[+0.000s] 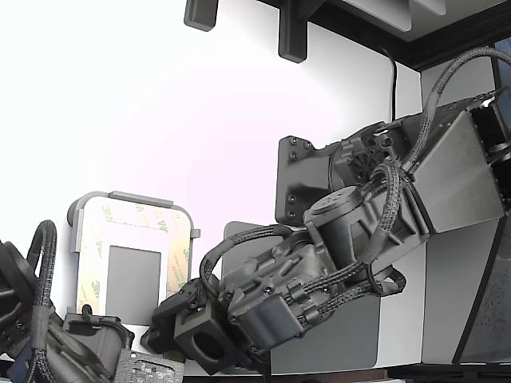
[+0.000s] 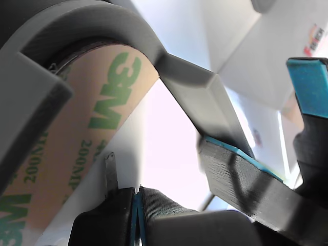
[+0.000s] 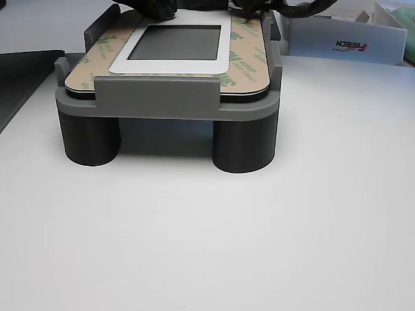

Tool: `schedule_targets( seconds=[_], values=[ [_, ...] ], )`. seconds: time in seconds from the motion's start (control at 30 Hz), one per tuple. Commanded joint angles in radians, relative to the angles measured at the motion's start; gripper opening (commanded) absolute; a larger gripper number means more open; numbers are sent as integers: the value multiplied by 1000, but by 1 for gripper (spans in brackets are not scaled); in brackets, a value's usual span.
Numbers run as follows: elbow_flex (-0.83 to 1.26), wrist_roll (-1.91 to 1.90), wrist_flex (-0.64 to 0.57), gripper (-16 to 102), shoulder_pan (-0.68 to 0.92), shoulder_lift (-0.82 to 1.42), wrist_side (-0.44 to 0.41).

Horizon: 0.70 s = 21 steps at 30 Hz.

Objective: Peel off protective film from adhesive tape.

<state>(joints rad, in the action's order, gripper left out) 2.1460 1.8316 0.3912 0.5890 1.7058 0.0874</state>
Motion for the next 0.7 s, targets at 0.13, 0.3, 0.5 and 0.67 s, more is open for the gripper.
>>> schedule_targets(
  seconds=[0.13,0.3,0.5,0.67],
  values=[
    [-11,-3,-11,-10,-17,28,3],
    [-2,-15,-5,-10,-9,38,0],
    [-11,-18,11,-10,-8,40,-2],
    [-17,-26,18,-10,0,41,-3]
  ],
)
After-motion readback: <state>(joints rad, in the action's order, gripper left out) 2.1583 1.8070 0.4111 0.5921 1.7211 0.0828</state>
